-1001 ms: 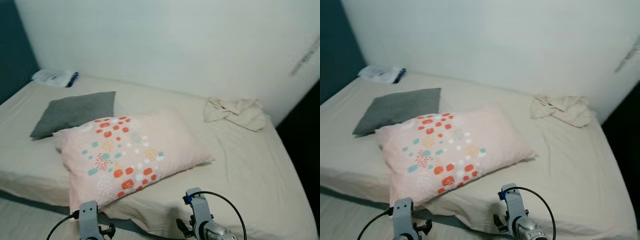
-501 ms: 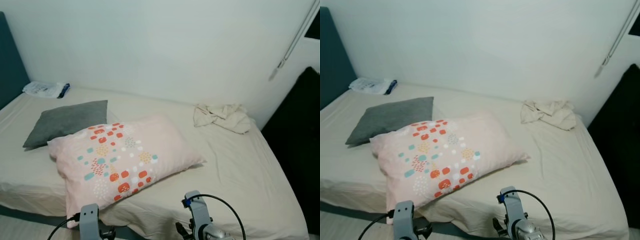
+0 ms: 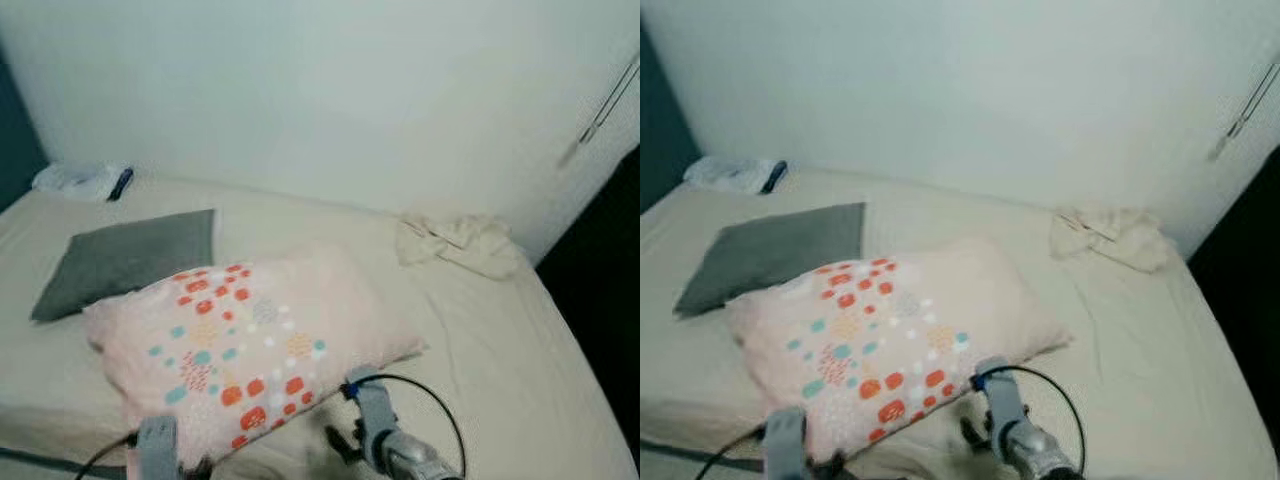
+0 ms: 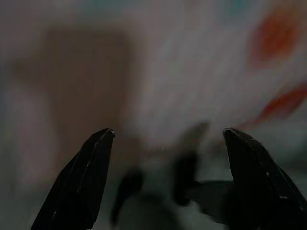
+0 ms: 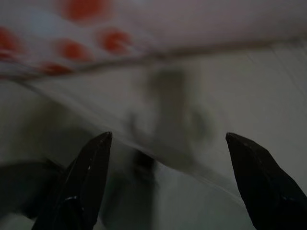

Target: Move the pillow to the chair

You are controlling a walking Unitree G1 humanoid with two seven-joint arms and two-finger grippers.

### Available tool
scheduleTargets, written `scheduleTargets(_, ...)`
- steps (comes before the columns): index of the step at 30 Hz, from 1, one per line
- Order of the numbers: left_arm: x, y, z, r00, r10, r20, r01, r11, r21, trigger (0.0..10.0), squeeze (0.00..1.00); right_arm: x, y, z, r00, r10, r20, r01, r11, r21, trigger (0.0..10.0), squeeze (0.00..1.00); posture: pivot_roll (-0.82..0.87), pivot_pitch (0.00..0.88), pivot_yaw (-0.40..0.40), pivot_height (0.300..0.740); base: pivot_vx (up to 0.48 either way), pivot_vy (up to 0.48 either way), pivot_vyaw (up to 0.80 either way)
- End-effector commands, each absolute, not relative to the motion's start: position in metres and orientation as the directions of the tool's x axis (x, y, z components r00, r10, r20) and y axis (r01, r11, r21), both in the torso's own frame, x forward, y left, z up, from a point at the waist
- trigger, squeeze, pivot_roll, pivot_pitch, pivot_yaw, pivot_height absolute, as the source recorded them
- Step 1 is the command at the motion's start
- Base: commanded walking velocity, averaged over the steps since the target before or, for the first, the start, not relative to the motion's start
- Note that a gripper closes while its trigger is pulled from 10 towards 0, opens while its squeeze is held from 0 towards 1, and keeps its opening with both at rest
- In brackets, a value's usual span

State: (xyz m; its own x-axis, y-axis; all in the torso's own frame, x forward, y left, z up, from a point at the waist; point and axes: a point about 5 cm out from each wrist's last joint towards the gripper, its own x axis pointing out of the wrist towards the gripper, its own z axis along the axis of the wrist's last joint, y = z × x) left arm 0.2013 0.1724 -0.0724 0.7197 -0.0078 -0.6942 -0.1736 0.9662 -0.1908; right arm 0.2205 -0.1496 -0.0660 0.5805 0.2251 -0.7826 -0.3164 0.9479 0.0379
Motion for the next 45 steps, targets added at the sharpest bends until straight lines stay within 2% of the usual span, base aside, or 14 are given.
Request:
scheduleTargets(1,0.186,0.175,-0.081,0.682,-0.007,-0.732,-0.186,0.965,-0.183,10.0,0.0,0.217,-0.147,-0.068,0.566,0.221,-0.794,-0.304,0.951,0.048,10.0,0.0,0.02,0.019,-0.099,0.738,0.0,0.0,0.0)
scheduleTargets(15,0.18,0.176,-0.084,0.654,-0.001,-0.757,-0.183,0.97,-0.159,10.0,0.0,0.209,-0.15,-0.073,0.549,0.191,-0.813,-0.282,0.959,0.035,10.0,0.0,0.01,0.037,-0.086,0.738,0.0,0.0,0.0)
scheduleTargets(25,0.172,0.175,-0.088,0.629,-0.007,-0.777,-0.175,0.973,-0.15,10.0,0.0,0.203,-0.162,-0.077,0.518,0.12,-0.847,-0.264,0.964,-0.026,10.0,0.0,0.0,0.027,-0.082,0.738,0.0,0.0,0.0)
scheduleTargets(36,0.179,0.173,-0.085,0.642,-0.014,-0.767,-0.16,0.976,-0.151,10.0,0.0,0.213,-0.16,-0.071,0.554,0.136,-0.821,-0.23,0.973,0.005,10.0,0.0,0.0,0.019,-0.085,0.683,0.0,0.0,0.0)
scheduleTargets(45,0.175,0.173,-0.087,0.627,-0.007,-0.779,-0.177,0.973,-0.15,10.0,0.0,0.216,-0.157,-0.07,0.558,0.151,-0.816,-0.241,0.97,0.015,10.0,0.0,0.0,0.026,-0.088,0.683,0.0,0.0,0.0)
